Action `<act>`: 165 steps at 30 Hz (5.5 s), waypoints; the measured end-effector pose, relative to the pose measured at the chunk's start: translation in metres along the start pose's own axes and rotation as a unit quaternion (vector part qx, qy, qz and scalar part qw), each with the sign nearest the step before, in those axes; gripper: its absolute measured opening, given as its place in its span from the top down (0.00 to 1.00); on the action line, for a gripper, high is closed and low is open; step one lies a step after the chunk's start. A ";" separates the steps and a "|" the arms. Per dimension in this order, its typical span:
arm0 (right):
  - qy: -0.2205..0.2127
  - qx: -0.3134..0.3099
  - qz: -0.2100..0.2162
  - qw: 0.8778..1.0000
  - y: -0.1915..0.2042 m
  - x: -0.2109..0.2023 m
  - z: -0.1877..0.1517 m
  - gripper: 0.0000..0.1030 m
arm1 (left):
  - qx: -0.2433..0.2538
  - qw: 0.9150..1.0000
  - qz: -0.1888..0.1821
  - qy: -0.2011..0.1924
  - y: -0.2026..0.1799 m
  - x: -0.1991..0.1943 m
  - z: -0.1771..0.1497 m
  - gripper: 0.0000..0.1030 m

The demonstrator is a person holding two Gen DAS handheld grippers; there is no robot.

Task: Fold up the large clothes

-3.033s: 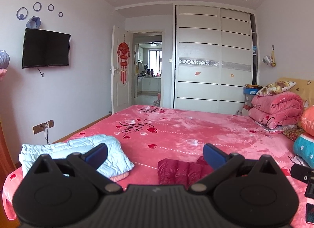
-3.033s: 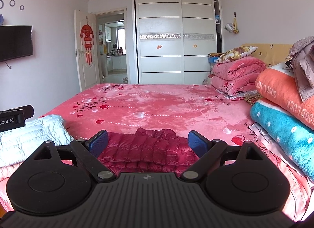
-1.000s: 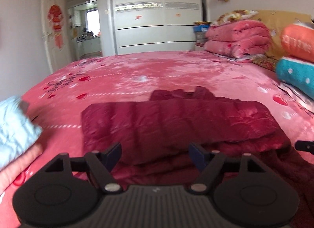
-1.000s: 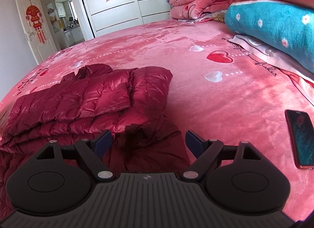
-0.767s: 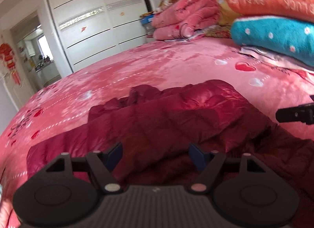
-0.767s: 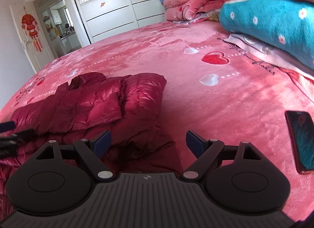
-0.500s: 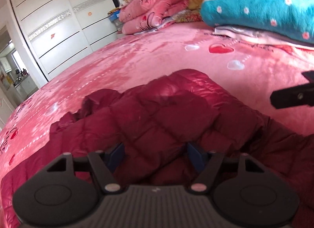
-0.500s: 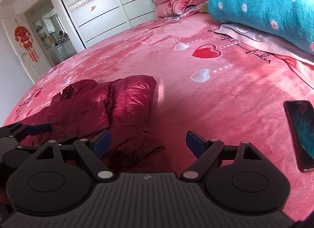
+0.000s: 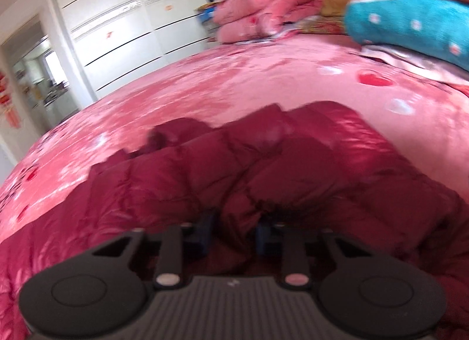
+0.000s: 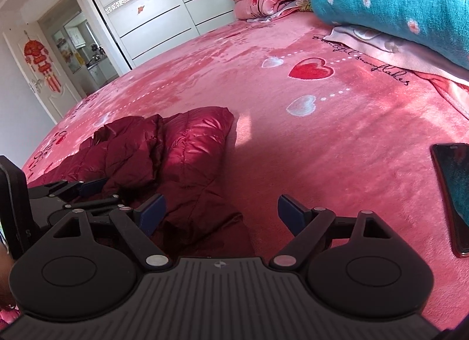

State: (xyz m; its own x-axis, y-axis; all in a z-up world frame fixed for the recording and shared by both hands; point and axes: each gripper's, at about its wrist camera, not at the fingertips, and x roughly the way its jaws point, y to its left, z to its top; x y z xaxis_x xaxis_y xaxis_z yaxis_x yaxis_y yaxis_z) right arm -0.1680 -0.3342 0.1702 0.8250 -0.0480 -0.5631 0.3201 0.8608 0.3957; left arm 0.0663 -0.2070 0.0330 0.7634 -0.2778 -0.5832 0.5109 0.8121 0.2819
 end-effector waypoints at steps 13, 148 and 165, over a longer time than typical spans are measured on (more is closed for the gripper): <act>0.019 -0.100 0.043 0.994 0.042 0.028 -0.003 0.00 | -0.124 0.961 0.233 0.081 0.183 -0.017 -0.060 0.85; -0.258 -0.072 -0.126 0.955 -0.042 -0.022 0.052 0.03 | -0.190 0.942 0.263 -0.082 0.165 -0.204 -0.057 0.24; -0.105 -0.157 0.015 0.982 0.012 0.057 0.041 0.03 | -0.100 0.947 0.300 0.064 0.175 -0.097 -0.108 0.29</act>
State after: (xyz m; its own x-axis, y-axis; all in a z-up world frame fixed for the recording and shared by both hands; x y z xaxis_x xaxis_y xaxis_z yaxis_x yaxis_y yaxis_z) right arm -0.0981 -0.3473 0.1724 0.9207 -0.0947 -0.3785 0.1611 0.9758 0.1477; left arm 0.0388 0.0173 0.0562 0.8319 0.3179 -0.4549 -0.0943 0.8888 0.4486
